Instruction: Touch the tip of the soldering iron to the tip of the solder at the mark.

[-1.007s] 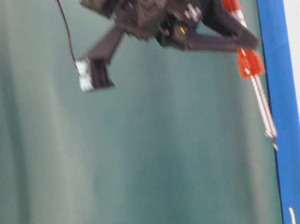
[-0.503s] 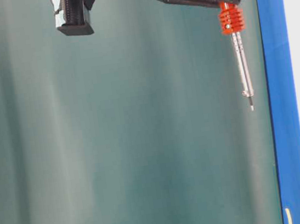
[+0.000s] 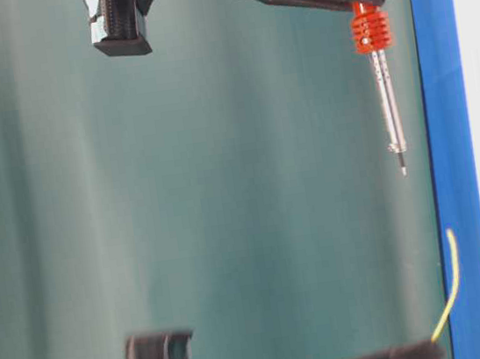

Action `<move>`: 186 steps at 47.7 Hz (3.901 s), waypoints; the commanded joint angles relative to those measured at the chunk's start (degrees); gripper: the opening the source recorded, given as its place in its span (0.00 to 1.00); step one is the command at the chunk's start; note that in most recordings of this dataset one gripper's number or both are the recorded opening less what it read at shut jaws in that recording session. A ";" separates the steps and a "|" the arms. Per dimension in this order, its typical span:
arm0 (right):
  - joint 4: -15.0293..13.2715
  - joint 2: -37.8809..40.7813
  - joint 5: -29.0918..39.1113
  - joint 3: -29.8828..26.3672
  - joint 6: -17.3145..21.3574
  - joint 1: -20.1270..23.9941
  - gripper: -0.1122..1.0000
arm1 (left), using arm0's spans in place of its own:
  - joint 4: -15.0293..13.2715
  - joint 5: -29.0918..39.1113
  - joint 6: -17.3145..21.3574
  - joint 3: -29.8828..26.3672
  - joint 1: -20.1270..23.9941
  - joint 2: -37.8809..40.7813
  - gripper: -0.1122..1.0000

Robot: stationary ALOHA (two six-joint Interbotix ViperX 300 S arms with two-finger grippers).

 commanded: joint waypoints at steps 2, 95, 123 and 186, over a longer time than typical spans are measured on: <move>-0.18 -0.62 -0.35 -0.53 0.09 -0.18 0.16 | 0.18 -0.18 0.00 -4.13 -0.09 4.39 0.12; -0.26 11.25 -0.18 -4.48 0.09 -1.14 0.16 | 0.18 0.26 -0.88 -8.09 -0.79 12.66 0.12; -0.18 13.10 -0.18 -5.19 0.09 -1.14 0.16 | 0.18 0.44 -0.70 -8.17 -0.79 12.66 0.12; -0.18 13.10 0.62 -5.63 0.09 -0.35 0.16 | 0.18 0.44 -0.62 -8.35 -0.79 12.57 0.12</move>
